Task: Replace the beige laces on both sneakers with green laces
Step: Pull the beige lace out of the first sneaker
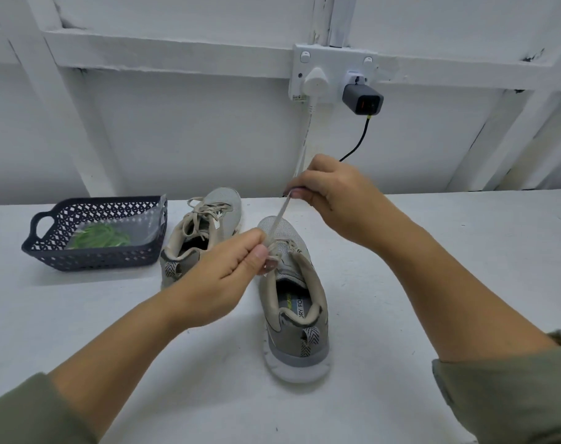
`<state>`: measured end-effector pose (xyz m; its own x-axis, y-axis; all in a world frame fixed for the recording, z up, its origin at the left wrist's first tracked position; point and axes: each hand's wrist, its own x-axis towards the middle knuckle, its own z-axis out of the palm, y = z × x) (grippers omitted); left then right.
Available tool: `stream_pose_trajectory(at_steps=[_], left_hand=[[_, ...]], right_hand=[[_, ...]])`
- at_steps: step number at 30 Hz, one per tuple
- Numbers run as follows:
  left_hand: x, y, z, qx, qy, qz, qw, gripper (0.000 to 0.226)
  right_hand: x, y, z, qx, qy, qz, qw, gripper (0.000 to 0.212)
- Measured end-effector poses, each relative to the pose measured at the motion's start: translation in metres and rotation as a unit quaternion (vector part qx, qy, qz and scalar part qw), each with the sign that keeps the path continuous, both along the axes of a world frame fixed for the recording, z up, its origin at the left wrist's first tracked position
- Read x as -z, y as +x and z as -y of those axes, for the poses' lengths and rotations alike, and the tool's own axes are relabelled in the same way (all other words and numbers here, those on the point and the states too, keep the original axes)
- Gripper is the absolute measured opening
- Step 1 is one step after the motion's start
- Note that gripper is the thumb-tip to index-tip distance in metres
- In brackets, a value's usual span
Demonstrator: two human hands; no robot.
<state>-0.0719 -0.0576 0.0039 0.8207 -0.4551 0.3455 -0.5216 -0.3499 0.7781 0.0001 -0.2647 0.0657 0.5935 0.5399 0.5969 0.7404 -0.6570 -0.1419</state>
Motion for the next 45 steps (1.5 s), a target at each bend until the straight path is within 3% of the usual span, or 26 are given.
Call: stream_pose_trajectory(at_steps=[2,7,10,13,15,18,21,26,31,34,37,39,41,43,45], left_hand=[[-0.003,0.001,0.0,0.021,-0.034,-0.035,0.999,0.036],[-0.011,0.015,-0.015,0.044,0.02,-0.053,0.997,0.024],[-0.015,0.023,-0.023,0.06,0.038,-0.076,0.995,0.034],[-0.016,0.034,-0.029,0.026,0.148,-0.036,0.988,0.047],[-0.014,0.035,-0.024,-0.011,0.179,0.006,0.984,0.041],[-0.011,0.033,-0.013,-0.023,0.119,0.065,0.991,0.02],[-0.005,0.036,-0.015,-0.066,0.067,0.099,0.991,0.023],[0.008,0.035,-0.018,-0.074,0.005,0.034,0.997,0.021],[0.015,0.03,-0.013,-0.044,-0.014,-0.085,0.995,0.047],[0.013,0.023,-0.007,-0.033,-0.062,-0.129,0.989,0.039],[0.018,0.028,-0.012,-0.025,-0.104,-0.187,0.977,0.042],[0.018,0.029,-0.014,-0.03,-0.086,-0.23,0.969,0.059],[0.016,0.027,-0.013,-0.029,-0.039,-0.225,0.973,0.047],[0.012,0.024,-0.01,-0.042,0.024,-0.185,0.981,0.032],[0.011,0.026,-0.011,-0.075,0.099,-0.088,0.988,0.026]], right_hand=[[0.012,0.003,0.0,0.007,-0.01,0.001,1.0,0.038],[0.033,0.0,0.003,0.045,-0.029,0.026,0.998,0.04],[0.032,-0.003,0.005,0.042,-0.043,-0.002,0.998,0.029],[0.029,-0.009,0.006,0.033,-0.048,-0.062,0.996,0.022],[0.028,-0.012,0.007,0.049,-0.048,-0.097,0.993,0.02],[0.029,-0.01,0.01,0.092,-0.046,-0.122,0.987,0.018],[0.033,-0.005,0.016,0.139,-0.028,-0.146,0.979,0.016],[0.03,-0.005,0.013,0.156,0.058,-0.201,0.965,0.008],[0.029,-0.01,0.0,0.089,0.237,-0.323,0.912,0.021],[0.031,-0.012,-0.006,0.044,0.32,-0.384,0.865,0.023],[0.032,-0.012,-0.009,0.035,0.337,-0.413,0.845,0.021],[0.032,-0.011,-0.009,0.044,0.329,-0.412,0.849,0.02],[0.034,-0.01,-0.007,0.059,0.314,-0.4,0.859,0.018],[0.035,-0.009,-0.006,0.084,0.28,-0.374,0.88,0.016],[0.036,-0.009,-0.004,0.1,0.265,-0.365,0.887,0.015]])
